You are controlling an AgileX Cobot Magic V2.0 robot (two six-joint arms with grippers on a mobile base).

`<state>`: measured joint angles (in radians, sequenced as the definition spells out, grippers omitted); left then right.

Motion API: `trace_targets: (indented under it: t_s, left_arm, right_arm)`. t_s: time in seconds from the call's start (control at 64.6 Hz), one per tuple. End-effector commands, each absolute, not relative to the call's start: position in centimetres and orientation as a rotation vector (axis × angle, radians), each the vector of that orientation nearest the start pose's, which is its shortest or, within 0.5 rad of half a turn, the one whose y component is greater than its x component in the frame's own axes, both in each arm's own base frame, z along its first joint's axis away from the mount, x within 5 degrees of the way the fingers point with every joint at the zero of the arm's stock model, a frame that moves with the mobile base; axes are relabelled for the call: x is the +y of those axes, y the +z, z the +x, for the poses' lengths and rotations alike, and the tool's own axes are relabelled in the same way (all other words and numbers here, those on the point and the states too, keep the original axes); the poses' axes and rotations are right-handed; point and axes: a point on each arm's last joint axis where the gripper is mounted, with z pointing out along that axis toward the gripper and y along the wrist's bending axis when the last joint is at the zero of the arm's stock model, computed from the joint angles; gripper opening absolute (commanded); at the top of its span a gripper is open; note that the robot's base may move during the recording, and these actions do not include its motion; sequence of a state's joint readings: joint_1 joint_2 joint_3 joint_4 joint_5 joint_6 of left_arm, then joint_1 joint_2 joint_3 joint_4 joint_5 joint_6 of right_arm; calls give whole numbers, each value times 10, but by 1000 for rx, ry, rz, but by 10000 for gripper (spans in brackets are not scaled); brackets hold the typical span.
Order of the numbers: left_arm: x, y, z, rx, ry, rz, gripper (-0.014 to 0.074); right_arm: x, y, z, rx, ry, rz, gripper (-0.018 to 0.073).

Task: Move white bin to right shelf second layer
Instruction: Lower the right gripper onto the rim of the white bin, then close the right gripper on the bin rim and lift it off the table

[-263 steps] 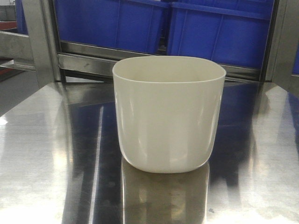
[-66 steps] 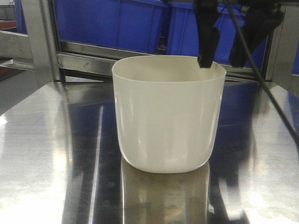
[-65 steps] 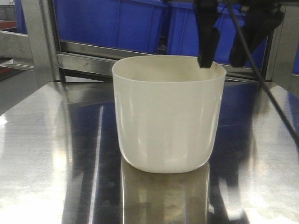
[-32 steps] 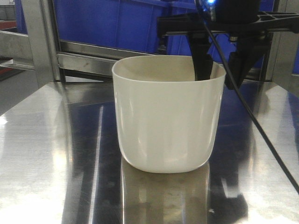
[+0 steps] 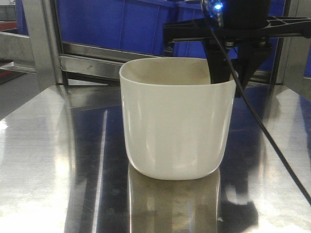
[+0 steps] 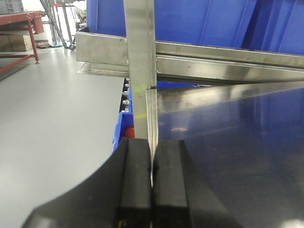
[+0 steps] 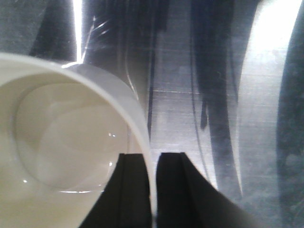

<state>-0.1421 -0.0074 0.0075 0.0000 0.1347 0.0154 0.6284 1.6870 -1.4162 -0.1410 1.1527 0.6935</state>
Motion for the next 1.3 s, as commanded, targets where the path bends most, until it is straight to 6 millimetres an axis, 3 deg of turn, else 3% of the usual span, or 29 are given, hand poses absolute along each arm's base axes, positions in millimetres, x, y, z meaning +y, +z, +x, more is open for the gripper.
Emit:
trace_targets:
  t_s: [0.0, 0.248, 0.371, 0.511, 0.712, 0.944, 1.114, 1.284]
  left_arm:
    - [-8, 195, 56, 1549, -105, 123, 85]
    - [-8, 195, 56, 1549, -105, 123, 85]
    - [-8, 195, 56, 1549, -105, 123, 85]
    - [-8, 195, 56, 1549, -105, 123, 85]
    - [-8, 195, 56, 1549, -105, 123, 85]
    - [-8, 195, 56, 1549, -105, 123, 85]
    - [-8, 195, 56, 1549, -105, 123, 85]
    - [-8, 195, 56, 1549, -105, 123, 85]
  right_arm:
    - [188, 312, 282, 2786, 98, 28, 55]
    - [178, 331, 276, 2720, 93, 25, 47]
    - [160, 342, 270, 2665, 57, 41, 47]
    - [130, 346, 261, 2625, 40, 65, 47]
    - [70, 347, 240, 2501, -6, 5, 47]
    - [18, 354, 198, 2318, -6, 29, 47]
    - [5, 346, 170, 2274, 27, 46, 47]
    - [6, 333, 148, 2251, 114, 103, 47]
